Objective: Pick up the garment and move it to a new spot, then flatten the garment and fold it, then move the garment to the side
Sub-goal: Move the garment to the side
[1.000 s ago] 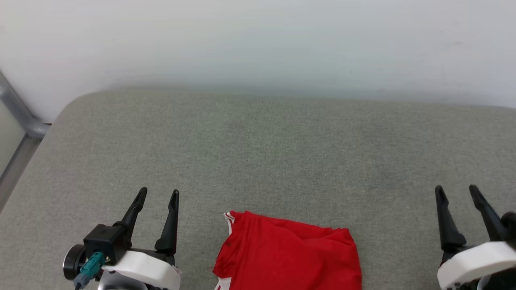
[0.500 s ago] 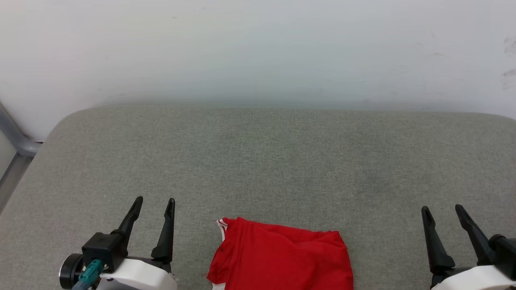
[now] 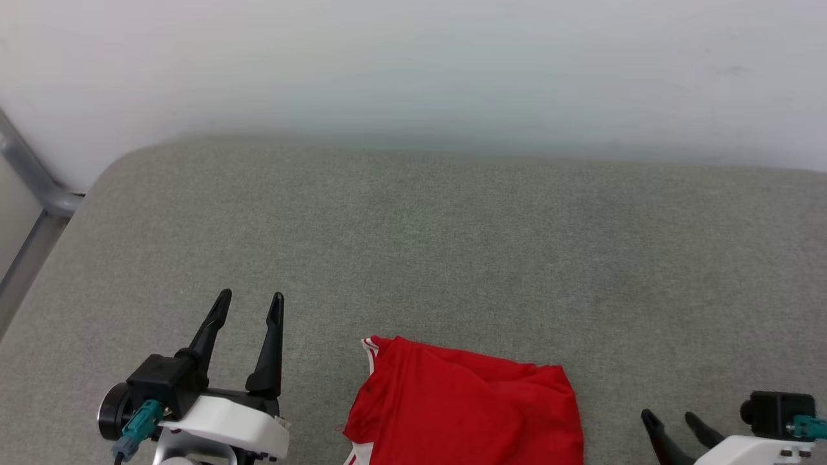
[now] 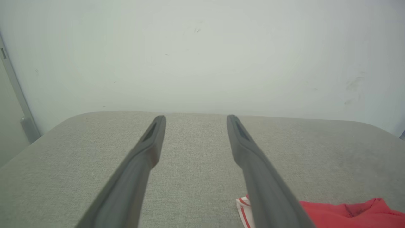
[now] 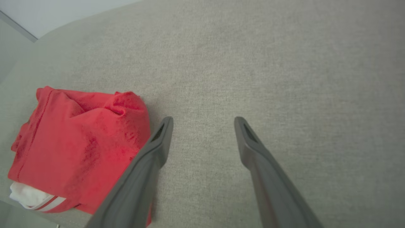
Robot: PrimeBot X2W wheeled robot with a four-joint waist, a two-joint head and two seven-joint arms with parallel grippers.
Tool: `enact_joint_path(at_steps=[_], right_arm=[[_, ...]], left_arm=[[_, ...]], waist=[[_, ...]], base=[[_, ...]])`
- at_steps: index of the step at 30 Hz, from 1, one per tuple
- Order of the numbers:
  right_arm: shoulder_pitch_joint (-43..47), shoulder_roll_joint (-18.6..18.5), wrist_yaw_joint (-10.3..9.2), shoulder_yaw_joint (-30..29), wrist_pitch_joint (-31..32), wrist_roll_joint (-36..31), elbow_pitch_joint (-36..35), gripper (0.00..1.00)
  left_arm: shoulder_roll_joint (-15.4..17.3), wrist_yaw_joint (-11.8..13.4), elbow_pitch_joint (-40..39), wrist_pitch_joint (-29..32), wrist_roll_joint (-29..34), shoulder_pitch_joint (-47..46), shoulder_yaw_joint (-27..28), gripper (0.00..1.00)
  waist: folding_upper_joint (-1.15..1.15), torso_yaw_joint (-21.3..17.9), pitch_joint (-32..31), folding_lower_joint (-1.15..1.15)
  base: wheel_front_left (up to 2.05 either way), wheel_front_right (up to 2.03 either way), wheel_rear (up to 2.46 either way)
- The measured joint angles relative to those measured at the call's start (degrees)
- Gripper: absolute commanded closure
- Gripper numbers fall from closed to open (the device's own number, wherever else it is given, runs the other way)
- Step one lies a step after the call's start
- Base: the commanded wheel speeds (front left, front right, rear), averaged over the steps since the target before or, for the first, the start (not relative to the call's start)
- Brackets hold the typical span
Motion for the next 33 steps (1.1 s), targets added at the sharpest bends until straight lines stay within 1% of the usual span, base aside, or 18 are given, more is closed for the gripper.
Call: enact_joint_path(at_steps=[4, 7, 13, 17, 20, 21, 22, 23, 24, 29, 33], right_arm=[[0.13, -0.2, 0.0, 2.04, 8.55, 3.26, 0.65, 0.0], [-0.22, -0.45, 0.0, 4.1, 12.21, 5.99, 1.2, 0.0], [-4.39, -0.47, 0.0, 7.09, 14.92, 9.71, 5.94, 0.0], [-6.45, -0.35, 0.04, 7.03, 15.56, 10.95, 10.42, 0.0], [-7.55, -0.3, 0.08, 6.42, 17.36, 12.1, 12.91, 0.0], [-7.86, -0.31, 0.08, 6.32, 18.07, 12.4, 13.46, 0.11], [-8.16, -0.35, 0.08, 6.24, 18.62, 12.8, 13.93, 0.65], [-8.34, -0.45, 0.08, 6.23, 18.96, 12.96, 14.21, 0.93], [-8.49, -0.49, 0.07, 6.22, 19.18, 13.32, 14.54, 1.0], [-9.08, -0.24, 0.05, 7.61, 19.71, 15.03, 14.9, 1.0], [-9.39, -0.07, 0.02, 8.99, 19.02, 13.92, 12.77, 1.0]], left_arm=[[-0.92, -1.07, -0.43, -0.01, 0.84, -1.49, 0.32, 0.0], [-1.97, -1.79, -0.36, -0.08, 1.15, -2.4, 0.68, 0.0], [-3.76, -3.6, 0.03, -0.08, 2.13, -4.29, 1.62, 0.0], [-4.33, -4.79, 0.82, -0.08, 2.64, -4.84, 2.29, 0.0], [-4.91, -5.64, 1.3, -0.08, 3.05, -5.52, 2.7, 0.0], [-5.1, -5.86, 1.42, -0.08, 3.34, -5.64, 2.83, 0.0], [-5.27, -6.09, 1.58, -0.08, 3.43, -5.66, 3.04, 0.0], [-5.42, -6.25, 1.78, -0.08, 3.6, -5.66, 3.18, 0.0], [-5.58, -6.28, 1.97, -0.08, 3.86, -5.66, 3.38, 0.0], [-6.21, -6.98, 2.79, -0.08, 4.6, -5.49, 3.97, 0.0], [-6.03, -7.09, 2.87, -0.09, 5.69, -4.52, 4.39, 0.0]], waist=[[0.0, 1.39, 2.02, 0.0], [0.0, 2.62, 3.61, 0.0], [0.0, 4.96, 6.86, 0.01], [0.0, 6.32, 8.57, 0.01], [0.0, 7.28, 9.51, 0.0], [0.0, 7.52, 9.74, 0.0], [0.0, 7.71, 9.91, 0.0], [0.0, 7.82, 10.01, 0.0], [0.0, 7.81, 10.0, 0.0], [0.0, 7.15, 8.89, 0.01], [0.0, 5.68, 7.34, 0.01]], base=[[0.0, 0.0, 0.0], [0.0, 0.0, 0.0], [0.0, 0.0, 0.0], [0.0, 0.0, 0.0], [0.0, 0.0, 0.0], [0.0, 0.0, 0.0], [0.0, 0.0, 0.0], [0.0, 0.0, 0.0], [0.0, 0.0, 0.0], [0.0, 0.0, 0.0], [0.0, 0.0, 0.0]])
